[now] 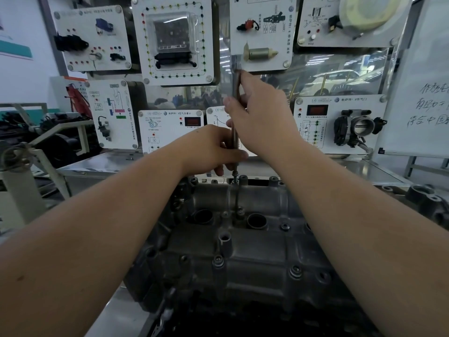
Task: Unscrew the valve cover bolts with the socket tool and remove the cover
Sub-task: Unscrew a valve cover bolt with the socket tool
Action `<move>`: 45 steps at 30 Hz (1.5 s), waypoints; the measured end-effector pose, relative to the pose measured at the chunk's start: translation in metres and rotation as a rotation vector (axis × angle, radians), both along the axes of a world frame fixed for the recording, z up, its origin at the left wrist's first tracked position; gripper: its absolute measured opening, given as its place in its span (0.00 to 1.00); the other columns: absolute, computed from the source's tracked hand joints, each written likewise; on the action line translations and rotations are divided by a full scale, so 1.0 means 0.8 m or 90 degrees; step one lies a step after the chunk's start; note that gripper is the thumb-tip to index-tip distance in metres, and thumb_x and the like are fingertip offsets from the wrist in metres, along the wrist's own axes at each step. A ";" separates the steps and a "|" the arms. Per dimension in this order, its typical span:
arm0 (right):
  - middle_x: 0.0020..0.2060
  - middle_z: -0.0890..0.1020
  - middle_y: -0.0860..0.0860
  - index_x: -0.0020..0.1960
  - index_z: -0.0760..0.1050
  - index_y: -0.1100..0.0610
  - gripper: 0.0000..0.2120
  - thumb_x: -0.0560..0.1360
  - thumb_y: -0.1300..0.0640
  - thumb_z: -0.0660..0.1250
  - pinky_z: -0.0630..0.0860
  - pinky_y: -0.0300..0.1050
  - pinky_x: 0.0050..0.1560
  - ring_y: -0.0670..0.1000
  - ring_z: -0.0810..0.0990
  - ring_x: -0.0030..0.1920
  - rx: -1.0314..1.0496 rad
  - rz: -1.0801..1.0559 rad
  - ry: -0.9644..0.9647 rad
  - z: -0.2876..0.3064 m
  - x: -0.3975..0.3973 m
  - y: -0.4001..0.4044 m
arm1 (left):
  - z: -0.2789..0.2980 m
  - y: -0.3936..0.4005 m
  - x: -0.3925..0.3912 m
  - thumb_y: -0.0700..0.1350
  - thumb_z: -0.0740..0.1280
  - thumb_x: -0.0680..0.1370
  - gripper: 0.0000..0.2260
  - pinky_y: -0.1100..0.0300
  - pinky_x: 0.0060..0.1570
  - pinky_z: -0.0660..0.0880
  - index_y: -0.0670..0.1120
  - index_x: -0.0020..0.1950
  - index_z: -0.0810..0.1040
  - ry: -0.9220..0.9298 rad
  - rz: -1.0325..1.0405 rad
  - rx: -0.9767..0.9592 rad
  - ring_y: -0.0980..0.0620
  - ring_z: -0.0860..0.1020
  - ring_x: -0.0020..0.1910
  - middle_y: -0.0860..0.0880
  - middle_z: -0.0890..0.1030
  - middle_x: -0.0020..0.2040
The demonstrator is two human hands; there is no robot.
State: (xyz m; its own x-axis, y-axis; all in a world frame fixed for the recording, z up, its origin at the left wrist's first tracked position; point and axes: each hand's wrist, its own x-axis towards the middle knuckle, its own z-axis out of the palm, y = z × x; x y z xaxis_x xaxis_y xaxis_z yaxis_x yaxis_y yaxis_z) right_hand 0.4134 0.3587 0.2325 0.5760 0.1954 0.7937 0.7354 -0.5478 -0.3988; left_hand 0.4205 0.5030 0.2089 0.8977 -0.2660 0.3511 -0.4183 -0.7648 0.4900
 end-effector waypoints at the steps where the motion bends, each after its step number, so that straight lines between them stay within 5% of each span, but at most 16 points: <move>1: 0.47 0.84 0.51 0.64 0.73 0.54 0.11 0.84 0.55 0.61 0.82 0.53 0.48 0.51 0.85 0.45 0.001 0.001 0.005 0.000 0.000 0.000 | 0.000 -0.001 0.000 0.52 0.70 0.80 0.10 0.59 0.43 0.81 0.47 0.56 0.83 0.002 0.001 -0.002 0.53 0.85 0.36 0.54 0.86 0.42; 5: 0.45 0.83 0.54 0.59 0.69 0.56 0.07 0.84 0.57 0.56 0.83 0.56 0.42 0.53 0.86 0.43 -0.004 -0.009 0.024 0.000 0.003 0.001 | 0.000 -0.001 -0.001 0.48 0.68 0.82 0.07 0.66 0.33 0.75 0.46 0.56 0.82 0.019 0.000 -0.022 0.51 0.85 0.37 0.56 0.86 0.43; 9: 0.44 0.84 0.52 0.70 0.67 0.56 0.17 0.83 0.54 0.59 0.83 0.52 0.43 0.51 0.85 0.42 -0.003 0.003 0.036 -0.002 0.002 0.002 | 0.000 0.000 -0.003 0.50 0.69 0.81 0.09 0.59 0.46 0.80 0.46 0.56 0.82 0.006 -0.001 0.012 0.54 0.85 0.37 0.54 0.87 0.44; 13: 0.42 0.83 0.49 0.56 0.76 0.55 0.08 0.83 0.51 0.64 0.80 0.46 0.44 0.49 0.84 0.41 -0.009 -0.002 -0.014 -0.002 0.002 0.001 | 0.000 0.000 -0.002 0.54 0.70 0.80 0.11 0.69 0.38 0.77 0.48 0.56 0.82 0.001 0.006 0.017 0.56 0.84 0.35 0.54 0.86 0.42; 15: 0.44 0.84 0.51 0.54 0.74 0.57 0.07 0.83 0.53 0.61 0.81 0.50 0.45 0.51 0.85 0.42 -0.017 -0.017 -0.002 -0.001 0.005 0.002 | 0.001 -0.001 -0.001 0.54 0.70 0.80 0.12 0.65 0.40 0.78 0.47 0.56 0.82 0.006 0.008 0.011 0.56 0.85 0.35 0.54 0.87 0.42; 21: 0.46 0.84 0.53 0.70 0.67 0.57 0.16 0.83 0.56 0.57 0.83 0.54 0.44 0.52 0.85 0.42 -0.004 -0.005 0.043 -0.002 0.005 0.002 | 0.001 -0.001 -0.004 0.49 0.68 0.81 0.07 0.59 0.45 0.78 0.48 0.56 0.83 0.020 -0.003 -0.002 0.53 0.86 0.38 0.56 0.87 0.44; 27: 0.44 0.84 0.51 0.57 0.75 0.56 0.10 0.83 0.51 0.64 0.81 0.49 0.46 0.51 0.84 0.43 -0.004 -0.011 0.004 -0.002 0.005 0.000 | 0.000 -0.002 -0.002 0.53 0.70 0.80 0.10 0.62 0.41 0.79 0.47 0.55 0.82 0.000 0.014 0.009 0.56 0.84 0.34 0.56 0.86 0.41; 32: 0.50 0.84 0.55 0.72 0.65 0.55 0.17 0.84 0.56 0.57 0.83 0.55 0.47 0.54 0.85 0.46 -0.025 -0.006 0.037 -0.002 0.004 0.003 | 0.000 -0.001 -0.002 0.49 0.69 0.81 0.08 0.51 0.51 0.82 0.48 0.55 0.83 0.021 -0.001 -0.009 0.52 0.86 0.38 0.56 0.87 0.42; 36: 0.45 0.84 0.53 0.71 0.65 0.55 0.16 0.84 0.54 0.58 0.83 0.55 0.45 0.53 0.85 0.43 -0.013 0.013 0.030 -0.004 0.003 0.003 | 0.000 0.002 -0.002 0.51 0.69 0.81 0.08 0.58 0.48 0.81 0.48 0.55 0.83 0.007 -0.002 0.023 0.56 0.85 0.37 0.62 0.85 0.43; 40: 0.40 0.83 0.50 0.62 0.75 0.54 0.12 0.83 0.49 0.64 0.79 0.45 0.43 0.48 0.83 0.40 -0.014 -0.014 -0.021 -0.003 0.003 0.001 | 0.000 0.002 0.001 0.54 0.70 0.80 0.11 0.73 0.32 0.74 0.48 0.55 0.82 -0.009 0.008 0.025 0.58 0.84 0.35 0.60 0.85 0.42; 45: 0.44 0.84 0.54 0.57 0.73 0.58 0.08 0.84 0.56 0.58 0.82 0.54 0.45 0.53 0.85 0.43 -0.004 -0.029 0.020 -0.001 0.008 0.000 | -0.001 -0.001 0.001 0.51 0.69 0.81 0.09 0.61 0.41 0.78 0.48 0.56 0.83 0.014 0.003 0.007 0.55 0.85 0.35 0.58 0.86 0.41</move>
State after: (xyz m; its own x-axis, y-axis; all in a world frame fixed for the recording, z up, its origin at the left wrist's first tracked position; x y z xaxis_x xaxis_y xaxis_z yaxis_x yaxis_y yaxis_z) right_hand 0.4199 0.3590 0.2319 0.6091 0.1734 0.7739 0.6970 -0.5826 -0.4180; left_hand 0.4211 0.5021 0.2085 0.9067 -0.2652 0.3280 -0.4034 -0.7724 0.4906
